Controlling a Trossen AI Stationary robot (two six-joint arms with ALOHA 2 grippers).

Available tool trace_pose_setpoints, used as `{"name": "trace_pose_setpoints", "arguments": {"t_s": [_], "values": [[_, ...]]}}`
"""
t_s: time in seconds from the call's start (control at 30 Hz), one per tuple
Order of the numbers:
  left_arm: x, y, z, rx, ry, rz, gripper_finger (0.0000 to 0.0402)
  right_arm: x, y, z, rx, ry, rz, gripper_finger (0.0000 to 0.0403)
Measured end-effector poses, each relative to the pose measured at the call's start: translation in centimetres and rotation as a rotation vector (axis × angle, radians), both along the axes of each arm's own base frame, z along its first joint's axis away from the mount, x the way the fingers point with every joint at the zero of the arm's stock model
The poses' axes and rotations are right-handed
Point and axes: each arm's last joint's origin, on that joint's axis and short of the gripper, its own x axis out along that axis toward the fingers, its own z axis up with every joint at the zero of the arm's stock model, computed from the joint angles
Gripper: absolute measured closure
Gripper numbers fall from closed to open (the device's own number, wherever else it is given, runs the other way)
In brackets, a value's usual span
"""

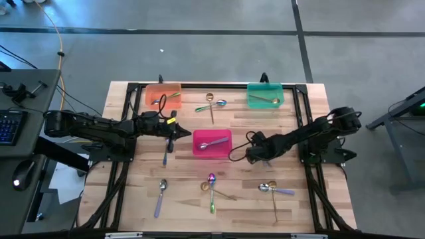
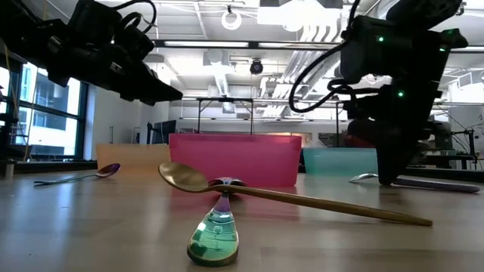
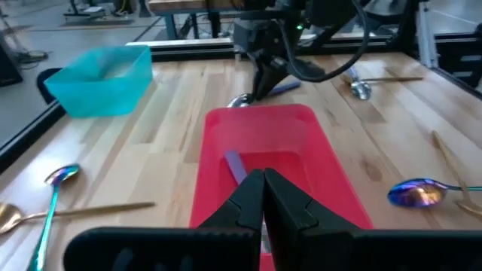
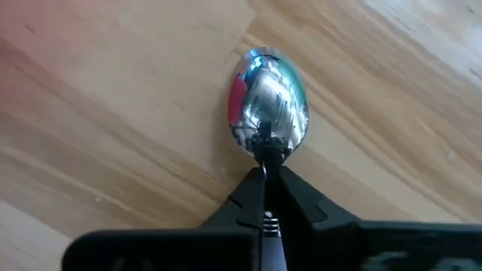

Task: Sort silverware by color (type)
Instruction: Put the purple spoon into the red bin

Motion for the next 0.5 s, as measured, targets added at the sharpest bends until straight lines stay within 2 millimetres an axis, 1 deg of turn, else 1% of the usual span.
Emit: {"name": "trace_pose_setpoints", "arguments": {"t_s": [0.1,0.27,0.5], "values": [[0.0,0.1,0.0,-0.011,0.001,0.023,0.0401,0.4,-1.0,0.7,0.011,-0.015,0.033,0.0394],[0.0,0.2,0.0,-0.004,0.004,0.086,0.0401,1.8,-2.4,2.7,-0.023,-0.047,0.142,0.04],[-0.1,0.7,0.0,0.037,0.012,0.246,0.0401,4.3,-4.2,6.0,-0.057,-0.101,0.259,0.0401]]}}
